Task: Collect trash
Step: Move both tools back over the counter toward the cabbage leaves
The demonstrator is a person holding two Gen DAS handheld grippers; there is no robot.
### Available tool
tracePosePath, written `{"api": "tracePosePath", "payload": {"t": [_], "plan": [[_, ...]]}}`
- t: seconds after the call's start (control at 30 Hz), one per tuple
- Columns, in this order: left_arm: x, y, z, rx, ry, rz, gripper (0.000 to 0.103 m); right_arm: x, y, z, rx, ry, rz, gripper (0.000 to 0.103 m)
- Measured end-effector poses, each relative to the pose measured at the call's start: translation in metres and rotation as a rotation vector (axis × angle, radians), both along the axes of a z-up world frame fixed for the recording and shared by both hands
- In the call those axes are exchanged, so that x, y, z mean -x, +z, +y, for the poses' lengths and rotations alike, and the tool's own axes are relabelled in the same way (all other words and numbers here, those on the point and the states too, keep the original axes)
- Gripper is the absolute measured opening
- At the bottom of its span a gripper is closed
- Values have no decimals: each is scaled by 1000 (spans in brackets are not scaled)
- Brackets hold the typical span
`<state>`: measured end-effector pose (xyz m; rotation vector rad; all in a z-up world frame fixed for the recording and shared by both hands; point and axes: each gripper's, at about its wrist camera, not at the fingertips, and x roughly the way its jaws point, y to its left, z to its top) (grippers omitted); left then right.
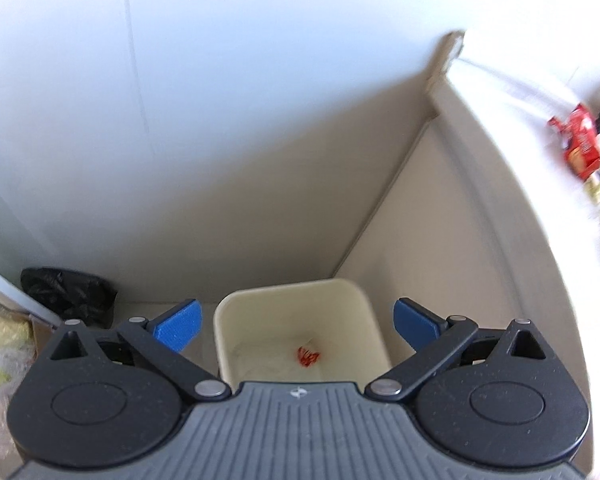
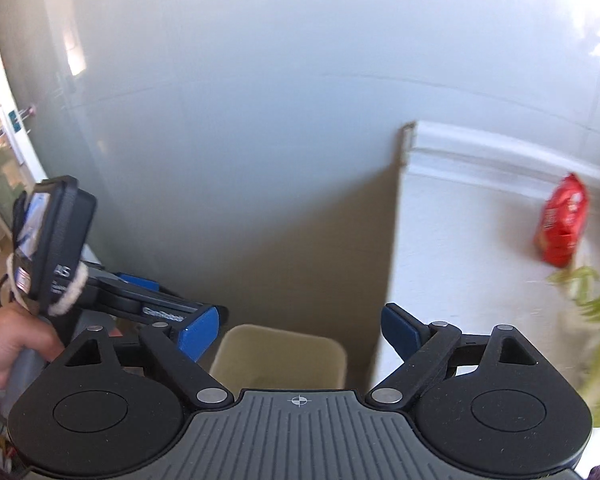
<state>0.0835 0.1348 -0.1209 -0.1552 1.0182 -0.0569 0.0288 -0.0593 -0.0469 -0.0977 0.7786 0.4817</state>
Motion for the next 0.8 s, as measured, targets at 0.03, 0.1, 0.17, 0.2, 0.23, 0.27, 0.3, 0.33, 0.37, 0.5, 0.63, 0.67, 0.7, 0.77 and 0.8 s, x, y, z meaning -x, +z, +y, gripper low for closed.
{"api": "tracePosePath", "payload": {"t": [0.03, 0.1, 0.17, 0.2, 0.23, 0.27, 0.3, 0.33, 0.37, 0.5, 0.63, 0.67, 0.7, 0.77, 0.8], "plan": [[-1, 5, -4, 3, -5, -10, 102, 3, 2, -5, 3, -9, -8, 91], [-4, 13, -11, 9, -18, -30, 102, 5, 8, -17, 10, -24, -28, 91], [-6, 22, -19, 14, -38, -52, 102, 4, 18, -30, 15, -36, -50, 91], [-7, 27, -23, 15, -50, -63, 102, 5, 21, -36, 17, -44, -60, 91], [-8, 31, -27, 16, -62, -73, 102, 7, 23, -41, 20, -53, -70, 92], [-10, 36, -33, 17, -76, -84, 102, 2, 32, -42, 22, -63, -81, 92], [-11, 40, -37, 18, -88, -95, 102, 3, 36, -48, 22, -73, -94, 93], [-11, 43, -44, 20, -103, -108, 102, 2, 38, -52, 23, -85, -104, 94], [-12, 47, -49, 22, -116, -118, 102, 2, 41, -59, 22, -97, -113, 95], [-17, 59, -76, 32, -186, -157, 102, -1, 49, -76, 24, -156, -136, 95], [-18, 69, -105, 43, -259, -193, 102, 0, 58, -104, 26, -223, -159, 95], [-18, 71, -112, 44, -278, -202, 102, 0, 60, -113, 25, -241, -165, 95], [-19, 73, -120, 46, -298, -211, 102, -1, 61, -119, 25, -256, -170, 95], [-21, 76, -136, 54, -339, -231, 102, 5, 68, -134, 27, -289, -180, 95], [-23, 78, -145, 58, -360, -240, 102, 3, 69, -140, 30, -303, -184, 95]]}}
